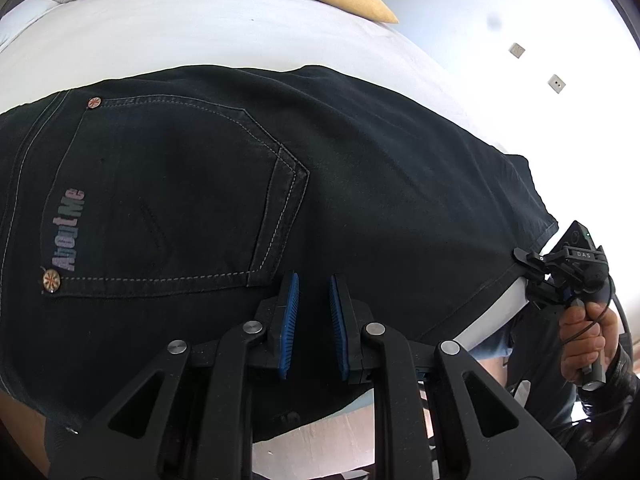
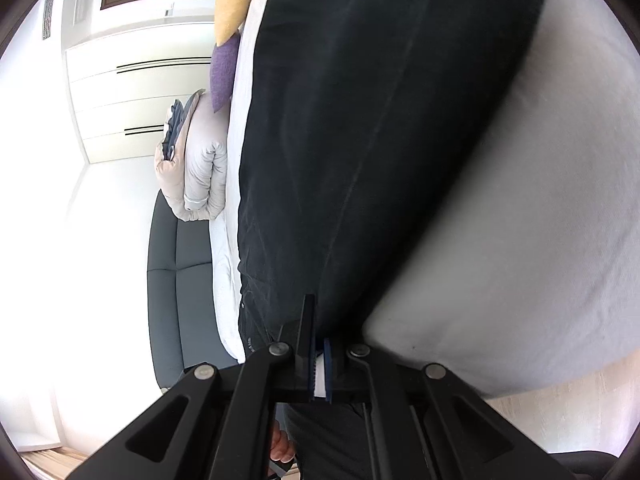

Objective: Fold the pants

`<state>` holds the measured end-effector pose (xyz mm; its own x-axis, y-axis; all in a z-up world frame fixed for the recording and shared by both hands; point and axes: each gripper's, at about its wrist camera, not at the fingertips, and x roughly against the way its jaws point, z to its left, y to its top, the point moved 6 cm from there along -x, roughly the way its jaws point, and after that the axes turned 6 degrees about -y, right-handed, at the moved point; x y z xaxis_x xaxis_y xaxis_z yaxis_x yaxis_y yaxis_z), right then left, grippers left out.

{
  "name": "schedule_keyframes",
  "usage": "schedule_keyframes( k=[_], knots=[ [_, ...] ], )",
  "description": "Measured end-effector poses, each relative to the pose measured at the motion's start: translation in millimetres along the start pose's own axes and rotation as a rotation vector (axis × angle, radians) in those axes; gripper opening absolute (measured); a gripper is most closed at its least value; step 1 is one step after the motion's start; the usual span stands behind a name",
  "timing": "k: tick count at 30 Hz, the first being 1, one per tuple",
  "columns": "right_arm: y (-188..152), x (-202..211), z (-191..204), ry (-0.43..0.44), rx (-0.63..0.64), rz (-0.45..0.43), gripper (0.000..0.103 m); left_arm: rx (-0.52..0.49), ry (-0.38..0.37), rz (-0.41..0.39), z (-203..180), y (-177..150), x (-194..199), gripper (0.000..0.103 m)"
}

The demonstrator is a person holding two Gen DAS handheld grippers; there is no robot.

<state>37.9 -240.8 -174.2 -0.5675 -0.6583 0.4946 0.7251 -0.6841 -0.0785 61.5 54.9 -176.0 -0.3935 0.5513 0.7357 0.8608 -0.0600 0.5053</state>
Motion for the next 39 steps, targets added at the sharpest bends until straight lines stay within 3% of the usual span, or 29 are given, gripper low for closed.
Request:
schedule_keyframes(
  k=[10, 12, 14, 16, 21, 23, 25, 28, 32, 33, 34, 39],
  knots=[
    [-3.0, 0.4, 1.9, 0.006, 0.024, -0.008, 0.001, 0.011, -0.006, -0.002, 24.6, -24.2, 26.3, 0.016],
    [-4.1, 5.0, 2.0, 0.002, 0.008, 0.013, 0.007, 0.021, -0.008, -0.005, 25.6, -22.9, 24.9, 0.016],
    [-8.3, 18.6, 10.2, -0.059, 0.051, 0.022, 0.033, 0.021, -0.006, -0.007, 26.8, -23.1, 25.0, 0.016],
    [-7.6, 35.9, 26.2, -0.134, 0.148, 0.002, 0.04, 0.025, -0.011, -0.01, 28.1, -23.6, 25.4, 0.016],
    [25.5, 63.9, 88.2, -0.087, 0.324, -0.11, 0.04, 0.032, -0.014, -0.018, 29.6, -25.4, 27.2, 0.016],
    [49.6, 53.9, 103.5, -0.055, 0.323, -0.129, 0.029, 0.039, -0.015, -0.022, 29.9, -26.3, 28.0, 0.016],
    [68.9, 30.1, 109.3, -0.032, 0.301, -0.094, 0.017, 0.041, -0.013, -0.022, 32.0, -27.0, 28.7, 0.016],
    [86.4, -16.1, 105.5, -0.002, 0.238, -0.014, 0.015, 0.043, -0.009, -0.019, 33.1, -27.8, 29.5, 0.016],
    [105.8, -49.9, 81.7, -0.07, 0.193, 0.003, 0.015, 0.045, -0.011, -0.013, 33.3, -27.4, 29.5, 0.016],
    [114.3, -50.2, 75.6, -0.095, 0.188, -0.025, 0.012, 0.047, -0.012, -0.013, 33.6, -27.1, 29.1, 0.016],
    [125.9, -46.4, 66.7, -0.114, 0.168, -0.061, 0.0, 0.049, -0.015, -0.013, 34.4, -27.3, 29.0, 0.016],
    [183.9, 4.6, 44.4, -0.103, 0.075, -0.266, 0.0, 0.054, -0.021, -0.016, 35.8, -27.3, 28.2, 0.016]
  ],
)
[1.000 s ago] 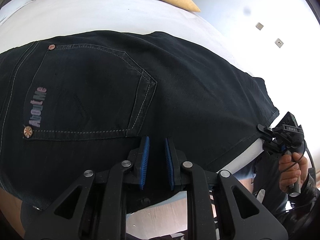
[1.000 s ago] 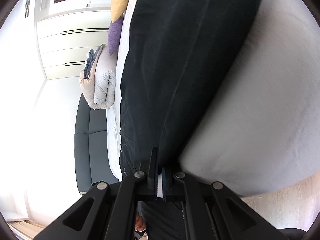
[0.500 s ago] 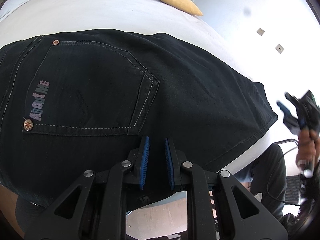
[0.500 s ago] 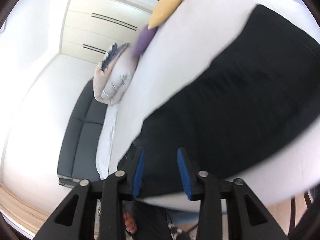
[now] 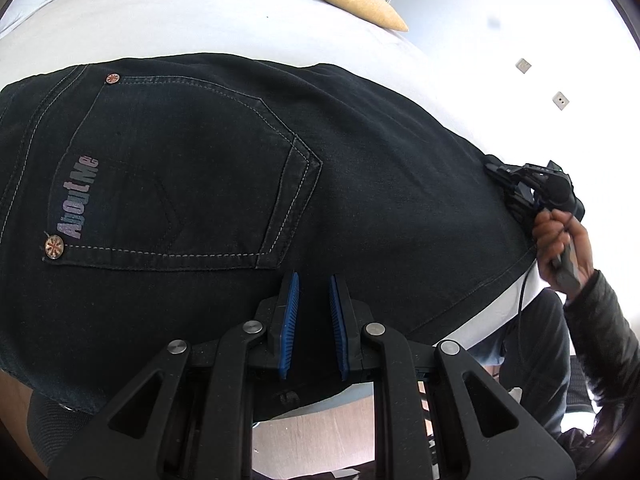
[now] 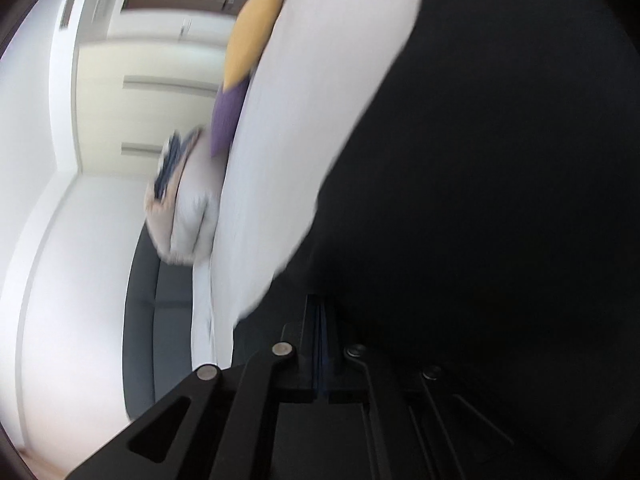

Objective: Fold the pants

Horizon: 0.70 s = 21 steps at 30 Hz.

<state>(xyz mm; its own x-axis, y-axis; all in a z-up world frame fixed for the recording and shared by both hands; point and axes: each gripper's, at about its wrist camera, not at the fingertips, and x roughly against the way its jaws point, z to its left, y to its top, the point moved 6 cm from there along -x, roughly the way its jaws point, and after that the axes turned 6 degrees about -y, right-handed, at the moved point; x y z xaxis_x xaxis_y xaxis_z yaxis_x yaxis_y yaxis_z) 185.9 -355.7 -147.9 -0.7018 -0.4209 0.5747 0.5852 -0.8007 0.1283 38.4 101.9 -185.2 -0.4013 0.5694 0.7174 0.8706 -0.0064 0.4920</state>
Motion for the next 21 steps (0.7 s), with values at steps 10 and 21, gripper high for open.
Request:
schedule_keyframes(
  k=[10, 21],
  knots=[
    [72.1, 113.7, -33.1, -0.203, -0.107, -0.413, 0.007, 0.003, -0.001, -0.009, 3.0, -2.0, 0.8, 0.016],
    [-123.3, -67.6, 84.6, 0.001, 0.194, 0.243, 0.007, 0.01, 0.015, 0.005, 0.0, -1.1, -1.9, 0.016]
  ],
)
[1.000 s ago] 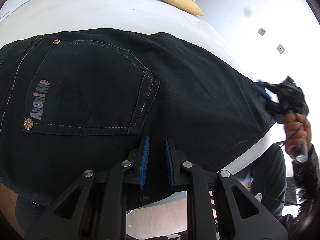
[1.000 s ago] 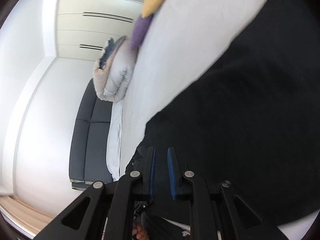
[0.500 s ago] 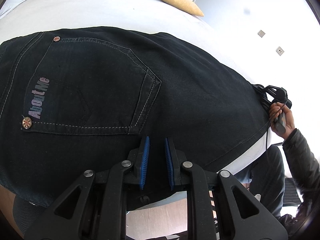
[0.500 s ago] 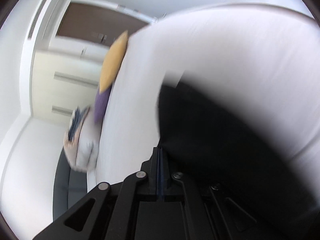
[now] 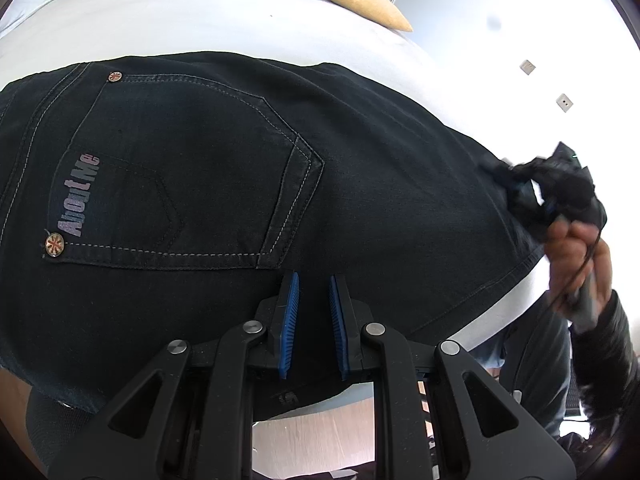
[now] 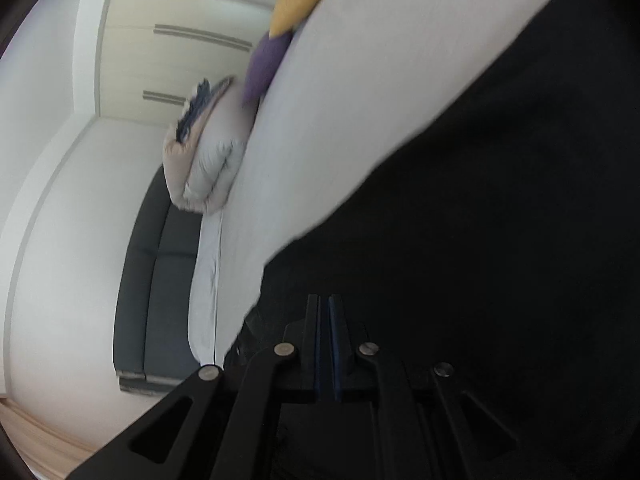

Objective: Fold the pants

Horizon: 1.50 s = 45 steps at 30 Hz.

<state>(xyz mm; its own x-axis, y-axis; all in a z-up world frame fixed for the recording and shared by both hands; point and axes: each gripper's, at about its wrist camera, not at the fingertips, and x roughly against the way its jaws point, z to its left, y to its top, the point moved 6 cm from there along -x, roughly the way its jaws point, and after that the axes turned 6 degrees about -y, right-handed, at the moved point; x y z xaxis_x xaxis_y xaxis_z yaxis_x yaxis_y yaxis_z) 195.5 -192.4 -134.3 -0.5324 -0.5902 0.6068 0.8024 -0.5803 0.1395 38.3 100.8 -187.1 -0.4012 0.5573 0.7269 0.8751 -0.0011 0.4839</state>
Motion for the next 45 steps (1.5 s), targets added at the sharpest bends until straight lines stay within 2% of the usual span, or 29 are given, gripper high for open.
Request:
schedule_keyframes(
  k=[1, 3, 7, 10, 12, 15, 16, 19, 22, 24, 25, 27, 29, 32, 34, 38, 42, 44, 45],
  knots=[
    [-0.8, -1.7, -9.9, -0.016, -0.011, -0.001, 0.001, 0.001, -0.001, 0.0, -0.4, 0.1, -0.3, 0.016],
    [13.1, 14.4, -32.9, 0.02, -0.067, -0.056, 0.0, 0.005, -0.004, -0.003, -0.6, 0.1, -0.8, 0.016],
    [62.0, 94.8, -96.9, -0.051, -0.185, -0.286, 0.0, 0.008, -0.012, -0.008, 0.5, 0.1, -0.7, 0.016],
    [76.7, 144.3, -140.3, -0.033, -0.299, -0.411, 0.0, 0.021, -0.011, -0.024, 0.5, 1.3, 4.1, 0.016],
    [78.9, 155.5, -147.2, -0.029, -0.296, -0.421, 0.0, 0.005, 0.017, -0.044, -11.1, 6.7, 10.2, 0.016],
    [72.3, 154.0, -137.9, -0.138, -0.196, -0.439, 0.0, -0.123, -0.058, -0.091, -67.6, 32.4, 10.0, 0.016],
    [69.8, 156.1, -141.5, -0.148, -0.193, -0.451, 0.0, -0.156, -0.077, -0.096, -80.8, 38.0, 6.3, 0.016],
    [69.5, 162.4, -145.6, -0.155, -0.191, -0.46, 0.0, -0.223, -0.138, -0.035, -106.3, 55.5, -29.7, 0.016],
    [69.1, 169.1, -151.8, -0.139, -0.191, -0.444, 0.0, -0.189, -0.093, -0.003, -82.4, 76.2, -57.4, 0.016],
    [79.1, 163.8, -140.5, -0.141, -0.19, -0.442, 0.0, -0.142, -0.024, 0.021, -43.8, 86.4, -65.9, 0.016],
    [79.0, 164.2, -140.7, -0.142, -0.19, -0.443, 0.0, -0.128, -0.019, 0.027, -29.0, 89.7, -66.7, 0.016],
    [76.3, 160.9, -141.2, -0.144, -0.187, -0.446, 0.0, -0.058, -0.077, 0.019, 4.4, 95.9, -55.0, 0.016],
    [71.0, 161.6, -145.8, -0.143, -0.188, -0.447, 0.0, -0.028, -0.044, 0.001, 31.1, 100.4, -39.2, 0.016],
    [71.5, 161.3, -146.1, -0.145, -0.188, -0.448, 0.0, 0.023, -0.037, -0.028, 73.0, 102.9, -15.9, 0.016],
    [71.7, 161.7, -150.1, -0.147, -0.185, -0.453, 0.0, 0.062, -0.051, -0.044, 97.7, 102.1, -3.4, 0.006],
    [72.2, 161.4, -149.5, -0.147, -0.185, -0.453, 0.0, 0.134, -0.062, -0.115, 141.6, 101.8, 26.1, 0.006],
    [72.3, 161.2, -148.8, -0.148, -0.183, -0.454, 0.0, 0.23, 0.058, -0.201, 180.5, 109.0, 63.3, 0.006],
    [72.5, 161.0, -148.7, -0.149, -0.183, -0.456, 0.0, 0.259, 0.101, -0.24, 177.1, 116.1, 75.1, 0.006],
    [74.8, 161.4, -151.9, -0.15, -0.183, -0.457, 0.0, 0.245, 0.09, -0.251, 164.8, 120.5, 76.6, 0.006]
  ],
)
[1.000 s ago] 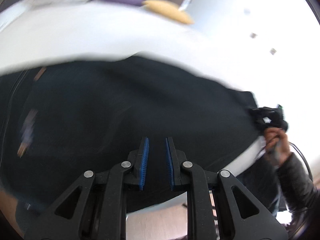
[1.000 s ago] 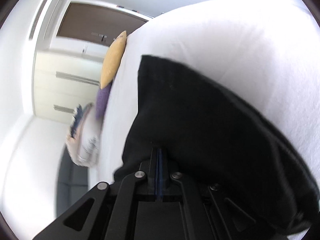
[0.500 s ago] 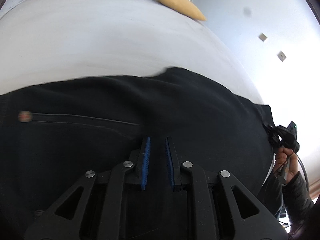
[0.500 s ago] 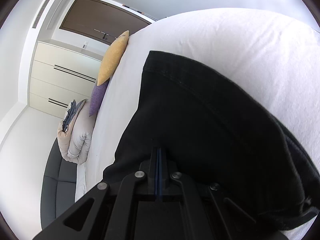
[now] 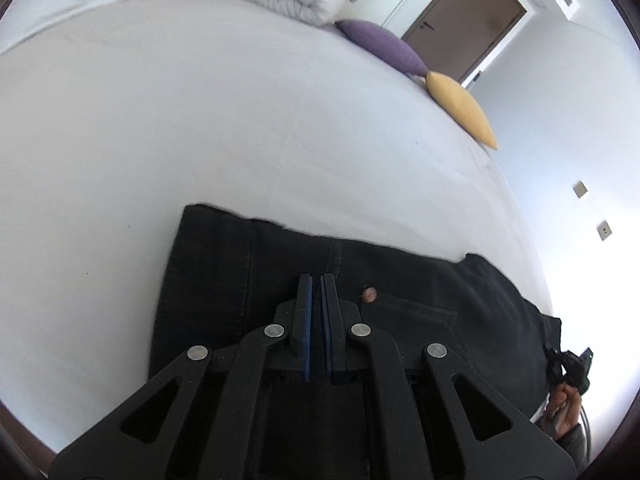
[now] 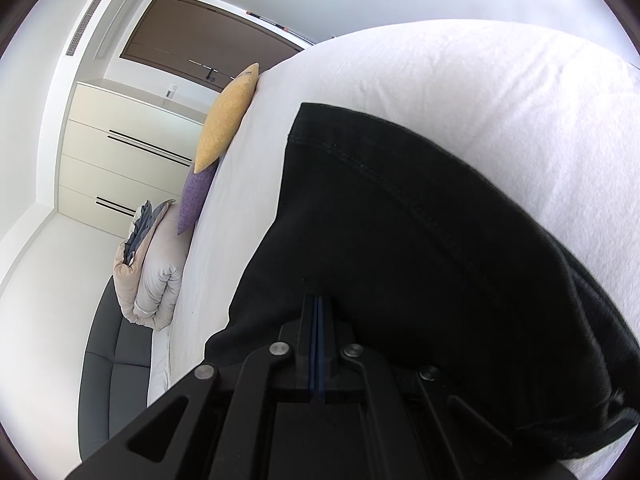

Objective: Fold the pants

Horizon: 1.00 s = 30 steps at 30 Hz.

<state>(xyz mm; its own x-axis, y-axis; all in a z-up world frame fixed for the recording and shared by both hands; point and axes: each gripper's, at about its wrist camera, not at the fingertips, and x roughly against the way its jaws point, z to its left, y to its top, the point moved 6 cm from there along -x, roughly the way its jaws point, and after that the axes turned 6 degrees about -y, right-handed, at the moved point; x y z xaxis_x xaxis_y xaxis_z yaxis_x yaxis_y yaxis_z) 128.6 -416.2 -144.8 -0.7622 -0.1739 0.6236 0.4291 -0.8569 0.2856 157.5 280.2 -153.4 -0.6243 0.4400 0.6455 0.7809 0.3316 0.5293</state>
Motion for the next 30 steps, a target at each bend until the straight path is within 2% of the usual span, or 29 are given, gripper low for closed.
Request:
schedule_keyframes(
  k=[2, 4, 6, 8, 11, 13, 15, 17, 19, 23, 27, 30],
  knots=[
    [2.5, -0.4, -5.1, -0.003, 0.002, -0.005, 0.0, -0.049, -0.13, 0.037, -48.6, -7.3, -16.6, 0.006],
    [4.0, 0.8, -8.6, -0.001, 0.003, -0.004, 0.0, -0.104, -0.283, 0.119, -112.0, -26.1, -51.9, 0.006],
    [5.4, 1.3, -8.8, 0.0, -0.001, -0.003, 0.0, -0.1, -0.444, 0.218, -160.9, -46.7, -90.3, 0.006],
    [5.7, 7.1, -11.0, 0.006, -0.009, 0.003, 0.0, -0.069, -0.547, 0.323, -199.4, -66.8, -135.8, 0.006],
    [6.9, 9.5, -12.9, 0.017, -0.018, 0.012, 0.0, 0.021, -0.552, 0.409, -210.0, -80.0, -193.7, 0.006],
    [7.8, 9.5, -13.6, 0.027, -0.021, 0.02, 0.0, 0.122, -0.605, 0.384, -202.0, -67.4, -208.4, 0.005],
    [9.2, 8.6, -14.7, 0.029, -0.022, 0.022, 0.0, 0.15, -0.6, 0.347, -189.3, -45.3, -213.4, 0.005],
    [9.7, 6.9, -13.7, 0.026, -0.016, 0.017, 0.0, 0.152, -0.557, 0.308, -165.5, -27.0, -213.5, 0.005],
    [12.2, 6.5, -14.5, 0.029, -0.013, 0.015, 0.0, 0.207, -0.559, 0.276, -140.3, -8.9, -211.5, 0.005],
    [17.6, 4.0, -15.7, 0.028, -0.018, 0.016, 0.0, 0.191, -0.492, 0.205, -96.7, 21.4, -186.9, 0.005],
    [22.2, 3.9, -16.6, 0.027, -0.016, 0.015, 0.0, 0.227, -0.341, 0.08, -35.5, 58.7, -148.7, 0.005],
    [28.5, 8.5, -12.5, 0.018, -0.028, 0.03, 0.0, 0.272, -0.262, -0.032, -3.6, 78.7, -109.7, 0.005]
  ],
)
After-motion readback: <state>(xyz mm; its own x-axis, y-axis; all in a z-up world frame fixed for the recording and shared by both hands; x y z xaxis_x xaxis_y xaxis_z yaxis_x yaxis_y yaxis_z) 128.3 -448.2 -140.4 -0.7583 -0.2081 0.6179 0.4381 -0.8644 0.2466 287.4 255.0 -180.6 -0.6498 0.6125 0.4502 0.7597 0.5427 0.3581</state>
